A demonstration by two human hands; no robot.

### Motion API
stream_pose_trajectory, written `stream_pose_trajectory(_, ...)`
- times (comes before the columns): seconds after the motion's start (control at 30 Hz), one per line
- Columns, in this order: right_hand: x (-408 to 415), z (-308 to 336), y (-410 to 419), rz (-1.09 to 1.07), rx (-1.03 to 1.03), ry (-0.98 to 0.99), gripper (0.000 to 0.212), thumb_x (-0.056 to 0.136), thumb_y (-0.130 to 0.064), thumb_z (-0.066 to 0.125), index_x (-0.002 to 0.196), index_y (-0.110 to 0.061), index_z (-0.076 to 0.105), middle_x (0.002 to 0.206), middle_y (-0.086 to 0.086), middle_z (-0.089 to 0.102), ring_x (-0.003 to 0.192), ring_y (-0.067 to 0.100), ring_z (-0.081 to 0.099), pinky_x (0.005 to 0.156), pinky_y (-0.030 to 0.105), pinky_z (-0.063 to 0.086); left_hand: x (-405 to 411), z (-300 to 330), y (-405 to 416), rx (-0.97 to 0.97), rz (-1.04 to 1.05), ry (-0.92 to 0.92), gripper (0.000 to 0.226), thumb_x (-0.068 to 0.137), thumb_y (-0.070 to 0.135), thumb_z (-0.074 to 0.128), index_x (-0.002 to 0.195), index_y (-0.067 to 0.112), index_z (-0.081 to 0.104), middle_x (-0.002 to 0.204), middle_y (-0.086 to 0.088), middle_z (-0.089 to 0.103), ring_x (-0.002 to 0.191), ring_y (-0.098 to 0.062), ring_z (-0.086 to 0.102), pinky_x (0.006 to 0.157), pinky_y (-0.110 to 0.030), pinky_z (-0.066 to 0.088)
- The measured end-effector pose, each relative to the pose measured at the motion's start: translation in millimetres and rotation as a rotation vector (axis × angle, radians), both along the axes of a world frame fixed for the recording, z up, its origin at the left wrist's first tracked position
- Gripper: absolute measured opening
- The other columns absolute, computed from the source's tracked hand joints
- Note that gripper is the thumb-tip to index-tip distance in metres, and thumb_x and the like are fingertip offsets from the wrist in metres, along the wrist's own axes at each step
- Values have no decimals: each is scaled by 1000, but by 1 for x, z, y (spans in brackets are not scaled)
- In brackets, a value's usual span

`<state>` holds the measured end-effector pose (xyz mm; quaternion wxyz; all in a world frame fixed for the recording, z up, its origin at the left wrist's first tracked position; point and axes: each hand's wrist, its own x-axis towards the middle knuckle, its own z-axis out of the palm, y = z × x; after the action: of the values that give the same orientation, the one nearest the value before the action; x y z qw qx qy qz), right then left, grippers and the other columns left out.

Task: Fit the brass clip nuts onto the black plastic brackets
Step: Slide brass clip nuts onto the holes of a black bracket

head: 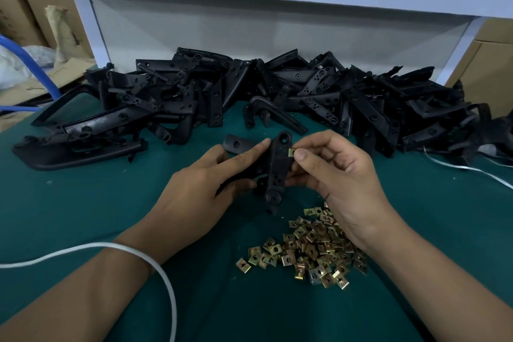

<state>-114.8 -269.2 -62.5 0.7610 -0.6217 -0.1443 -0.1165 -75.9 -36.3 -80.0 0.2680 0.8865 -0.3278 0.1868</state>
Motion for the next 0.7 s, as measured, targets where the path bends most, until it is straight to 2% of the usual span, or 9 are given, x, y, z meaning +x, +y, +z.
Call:
stream_pose_trajectory(0.27, -3, -3, 7, -88, 31, 26, 12, 91, -16, 73, 101, -10, 72, 97, 13, 72, 90, 21, 74, 81, 34, 62, -3, 2, -2, 71, 71, -84, 65, 99, 43, 53, 156, 56, 23, 94, 12, 36, 67, -13, 43, 49, -28, 44)
stream_pose_trajectory(0.4, -5, -5, 10, -166, -14, 47, 3, 95, -12, 73, 98, -11, 73, 102, 14, 75, 93, 25, 76, 84, 34, 62, -7, 4, -3, 105, 121, -108, 63, 100, 44, 52, 157, 53, 27, 95, 14, 33, 65, -11, 36, 46, -23, 36)
stream_pose_trajectory(0.5, -6, -4, 11, -218, -72, 56, 3, 97, -11, 72, 97, -13, 73, 102, 12, 76, 98, 31, 75, 86, 39, 64, -10, 5, -6, 121, 145, -122, 62, 100, 42, 55, 157, 50, 31, 95, 15, 30, 62, -9, 32, 43, -27, 38)
stream_pose_trajectory(0.63, -9, -3, 14, -247, -88, 78, 6, 98, -12, 71, 93, -16, 73, 100, 9, 76, 99, 30, 75, 87, 40, 64, -12, 6, -9, 150, 201, -129, 63, 100, 42, 55, 157, 49, 30, 93, 11, 36, 59, -11, 30, 39, -28, 36)
stream_pose_trajectory(0.7, -9, -1, 13, -249, -108, 99, 5, 97, -11, 72, 94, -14, 74, 99, 10, 76, 98, 30, 75, 86, 40, 64, -12, 7, -8, 153, 178, -127, 62, 100, 42, 53, 157, 50, 30, 94, 13, 33, 60, -10, 29, 39, -27, 35)
